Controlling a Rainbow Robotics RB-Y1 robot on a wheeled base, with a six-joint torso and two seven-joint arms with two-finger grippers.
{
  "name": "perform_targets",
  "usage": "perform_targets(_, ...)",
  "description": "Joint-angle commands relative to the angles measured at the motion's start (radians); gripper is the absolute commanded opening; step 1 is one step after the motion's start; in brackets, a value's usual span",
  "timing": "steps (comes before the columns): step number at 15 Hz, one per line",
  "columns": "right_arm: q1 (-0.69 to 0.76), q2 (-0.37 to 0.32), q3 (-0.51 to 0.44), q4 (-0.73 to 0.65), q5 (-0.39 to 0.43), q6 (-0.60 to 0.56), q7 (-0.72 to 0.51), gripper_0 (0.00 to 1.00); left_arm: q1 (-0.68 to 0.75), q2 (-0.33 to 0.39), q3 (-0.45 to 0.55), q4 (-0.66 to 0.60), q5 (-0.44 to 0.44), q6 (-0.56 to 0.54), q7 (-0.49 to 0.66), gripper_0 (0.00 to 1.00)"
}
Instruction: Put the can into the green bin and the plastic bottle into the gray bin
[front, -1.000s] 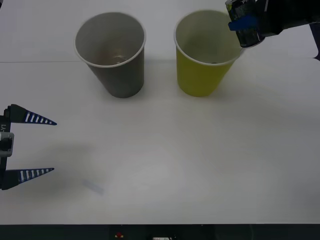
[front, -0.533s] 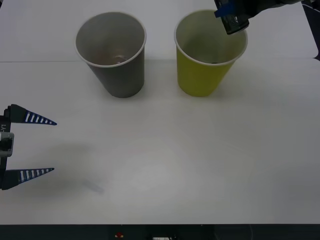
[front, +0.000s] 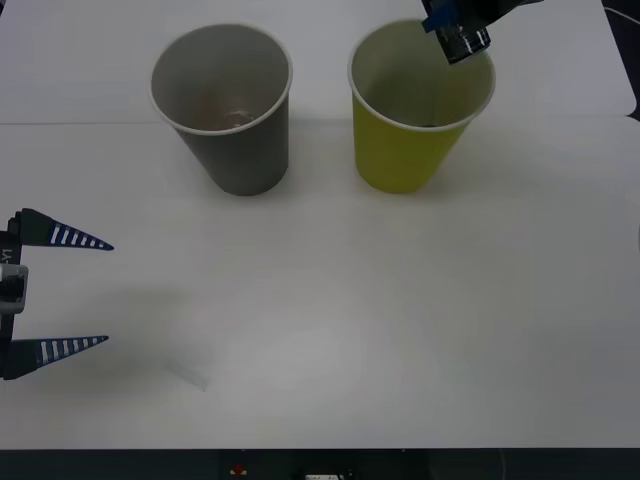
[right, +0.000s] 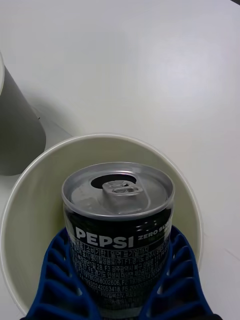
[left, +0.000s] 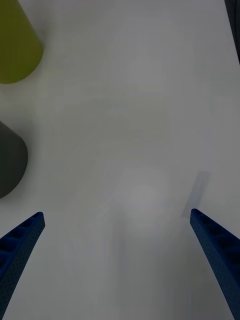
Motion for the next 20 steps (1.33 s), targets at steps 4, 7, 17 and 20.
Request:
perform_targets(4,-0.002,0.000,0.006,0.001,-0.002,0.000,0.000,1.00,0.000,0.000,0.000,0.000,0.000,0.000,0.000,1.00)
perform_targets(7,-0.002,0.000,0.006,0.001,-0.002,0.000,0.000,1.00,0.000,0.000,0.000,0.000,0.000,0.000,0.000,1.00)
perform_targets(17,0.023,0.026,-0.106,-0.147,-0.045,0.000,0.002,1.00,0.000,0.000,0.000,0.000,0.000,0.000,0.000,1.00)
perform_targets(20,0.136,0.083,-0.198,-0.312,-0.063,0.000,0.031,1.00,0.000,0.000,0.000,0.000,0.000,0.000,0.000,1.00)
